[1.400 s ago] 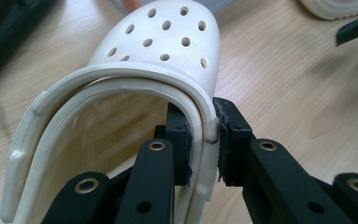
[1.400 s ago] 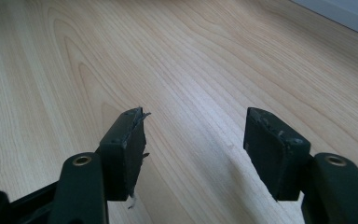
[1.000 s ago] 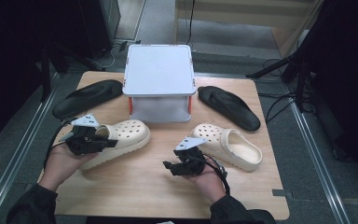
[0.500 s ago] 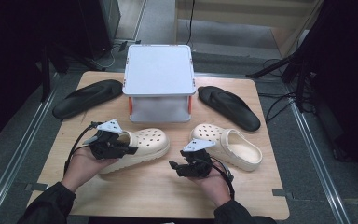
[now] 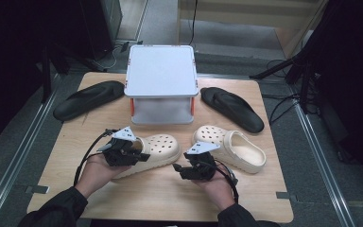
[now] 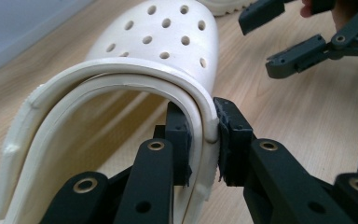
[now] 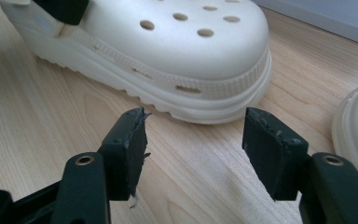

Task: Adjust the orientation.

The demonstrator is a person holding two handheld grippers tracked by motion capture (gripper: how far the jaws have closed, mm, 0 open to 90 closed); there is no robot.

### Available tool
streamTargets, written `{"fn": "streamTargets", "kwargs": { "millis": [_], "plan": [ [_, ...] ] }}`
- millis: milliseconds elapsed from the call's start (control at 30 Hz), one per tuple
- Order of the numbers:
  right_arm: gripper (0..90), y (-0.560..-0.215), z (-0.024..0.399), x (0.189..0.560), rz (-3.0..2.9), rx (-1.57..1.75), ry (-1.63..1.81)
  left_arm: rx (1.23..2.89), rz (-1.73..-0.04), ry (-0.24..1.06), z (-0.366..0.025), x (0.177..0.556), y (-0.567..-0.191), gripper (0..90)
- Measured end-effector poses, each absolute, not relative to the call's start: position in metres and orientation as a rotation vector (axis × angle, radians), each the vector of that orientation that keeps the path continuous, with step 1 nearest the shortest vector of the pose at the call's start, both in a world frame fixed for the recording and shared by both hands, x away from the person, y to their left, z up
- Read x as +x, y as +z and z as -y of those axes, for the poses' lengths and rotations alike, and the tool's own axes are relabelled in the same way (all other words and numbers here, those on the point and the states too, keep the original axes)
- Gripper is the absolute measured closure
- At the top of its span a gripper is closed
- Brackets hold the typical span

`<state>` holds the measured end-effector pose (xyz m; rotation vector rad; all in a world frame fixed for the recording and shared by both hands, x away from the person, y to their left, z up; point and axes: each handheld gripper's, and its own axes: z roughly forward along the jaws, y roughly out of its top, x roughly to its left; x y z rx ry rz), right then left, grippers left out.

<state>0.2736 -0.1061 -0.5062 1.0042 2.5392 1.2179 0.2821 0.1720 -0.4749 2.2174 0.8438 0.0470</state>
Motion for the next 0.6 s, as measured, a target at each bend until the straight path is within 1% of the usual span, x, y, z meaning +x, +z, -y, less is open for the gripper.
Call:
{"fn": "streamTargets", "kwargs": {
  "millis": [200,267,333,367,467,600],
  "plan": [
    [40.8,-0.506,0.106,0.274,-2.537,1.006,1.224,2.234,-0.827,0.015,-0.172,0.282,-0.478,75.6],
    [40.7,-0.506,0.106,0.274,-2.537,1.007,1.22,2.253,-0.833,0.01,-0.171,0.283,-0.478,69.1],
    [40.7,-0.506,0.105,0.274,-2.535,1.003,1.222,2.258,-0.838,0.028,-0.173,0.283,-0.476,64.9],
    [40.9,-0.506,0.105,0.274,-2.536,1.0,1.224,2.257,-0.848,0.034,-0.174,0.283,-0.475,61.0],
    [41.4,-0.506,0.103,0.273,-2.539,0.999,1.224,2.236,-0.851,0.058,-0.181,0.281,-0.468,56.6],
    [43.7,-0.504,0.101,0.269,-2.535,0.997,1.237,2.222,-0.844,0.063,-0.192,0.279,-0.46,53.7]
  ]
}}
